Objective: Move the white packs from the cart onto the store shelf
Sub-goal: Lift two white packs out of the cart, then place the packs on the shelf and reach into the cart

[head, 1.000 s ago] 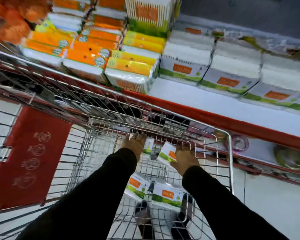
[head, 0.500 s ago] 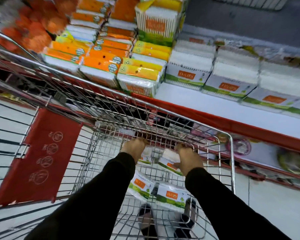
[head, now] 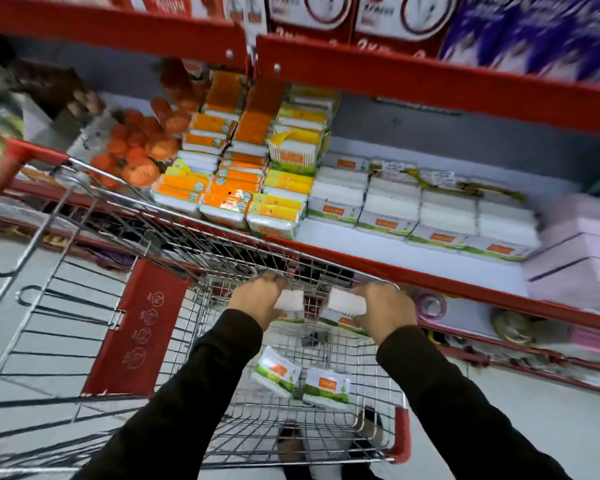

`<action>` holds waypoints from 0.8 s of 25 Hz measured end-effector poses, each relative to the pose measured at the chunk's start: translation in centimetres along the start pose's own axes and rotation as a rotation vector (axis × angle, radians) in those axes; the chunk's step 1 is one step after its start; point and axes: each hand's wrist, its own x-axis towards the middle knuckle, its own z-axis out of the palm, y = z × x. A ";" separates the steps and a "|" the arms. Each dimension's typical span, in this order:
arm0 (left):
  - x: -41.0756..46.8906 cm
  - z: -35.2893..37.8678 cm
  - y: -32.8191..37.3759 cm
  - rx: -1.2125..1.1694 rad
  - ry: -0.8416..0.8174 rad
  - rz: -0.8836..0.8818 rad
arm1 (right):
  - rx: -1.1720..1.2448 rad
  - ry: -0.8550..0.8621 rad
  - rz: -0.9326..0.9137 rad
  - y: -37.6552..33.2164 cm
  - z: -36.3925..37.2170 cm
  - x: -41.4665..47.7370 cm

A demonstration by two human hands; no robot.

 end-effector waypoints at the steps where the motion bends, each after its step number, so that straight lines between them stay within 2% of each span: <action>1: -0.6 -1.7 0.6 -0.002 0.027 0.023 | 0.019 0.045 0.015 0.4 -2.1 -1.0; 7: 1.1 -9.7 5.1 -0.034 0.285 0.132 | 0.046 0.309 0.147 4.0 -10.4 -1.2; 10: 4.4 -11.4 7.4 0.016 0.313 0.139 | -0.020 0.380 0.153 5.2 -11.3 1.3; 14: 8.3 -10.6 8.2 0.110 0.282 0.068 | -0.105 0.357 0.141 5.1 -9.8 4.7; 20: 10.1 -8.5 7.9 0.083 0.203 0.049 | -0.180 0.265 0.062 4.5 -7.4 6.9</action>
